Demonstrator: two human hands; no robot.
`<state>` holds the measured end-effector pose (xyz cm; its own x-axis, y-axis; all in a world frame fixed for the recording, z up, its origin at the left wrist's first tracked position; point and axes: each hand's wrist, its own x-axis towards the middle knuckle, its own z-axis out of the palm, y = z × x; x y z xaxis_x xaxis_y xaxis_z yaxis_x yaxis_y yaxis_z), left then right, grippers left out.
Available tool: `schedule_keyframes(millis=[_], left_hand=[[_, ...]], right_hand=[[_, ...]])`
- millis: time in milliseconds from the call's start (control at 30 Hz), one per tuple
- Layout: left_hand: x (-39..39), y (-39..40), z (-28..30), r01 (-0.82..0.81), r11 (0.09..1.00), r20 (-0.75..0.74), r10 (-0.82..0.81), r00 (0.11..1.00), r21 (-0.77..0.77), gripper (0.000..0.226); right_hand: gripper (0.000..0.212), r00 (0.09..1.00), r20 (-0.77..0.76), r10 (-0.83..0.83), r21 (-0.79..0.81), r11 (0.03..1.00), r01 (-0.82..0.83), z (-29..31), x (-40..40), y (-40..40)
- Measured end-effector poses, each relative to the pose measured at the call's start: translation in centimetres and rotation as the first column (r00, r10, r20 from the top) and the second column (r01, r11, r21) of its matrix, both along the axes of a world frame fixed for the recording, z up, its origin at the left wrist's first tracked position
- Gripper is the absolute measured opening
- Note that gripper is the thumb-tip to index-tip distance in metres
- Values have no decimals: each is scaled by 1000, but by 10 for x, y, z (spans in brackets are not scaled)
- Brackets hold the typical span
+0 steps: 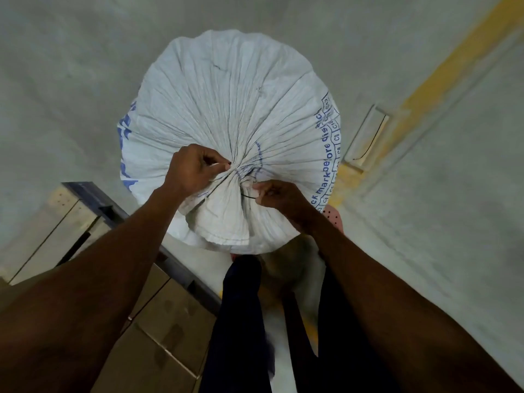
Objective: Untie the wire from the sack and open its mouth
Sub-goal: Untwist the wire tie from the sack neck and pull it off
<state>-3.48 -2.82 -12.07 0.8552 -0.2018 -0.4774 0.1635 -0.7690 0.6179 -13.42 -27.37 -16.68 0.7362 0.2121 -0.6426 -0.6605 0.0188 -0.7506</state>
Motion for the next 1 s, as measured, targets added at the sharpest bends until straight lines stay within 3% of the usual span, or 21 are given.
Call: schedule_keyframes(millis=[233,300,433,633,800,1000], left_hand=[[7,-14,2,-61,998,16,61,998,24,6],[9,-20,1,-123,991,13,124,992,-48,11],[19,-31,6,-228,932,16,243,970,-281,2],[41,-23,18,-294,904,128,346,929,-310,5],[47,-18,29,-274,901,163,342,925,-335,10],[51,-9,27,-306,899,224,383,896,-312,17]], right_hand=[[2,993,-27,-116,-36,993,115,0,-10,-13],[5,982,-37,-184,-47,982,182,6,-1,-14],[9,966,85,-245,-114,961,254,14,29,-5],[14,934,300,-196,-189,947,259,19,82,40],[20,969,229,-96,-225,963,149,18,110,77],[8,974,224,-5,-188,981,48,30,110,86]])
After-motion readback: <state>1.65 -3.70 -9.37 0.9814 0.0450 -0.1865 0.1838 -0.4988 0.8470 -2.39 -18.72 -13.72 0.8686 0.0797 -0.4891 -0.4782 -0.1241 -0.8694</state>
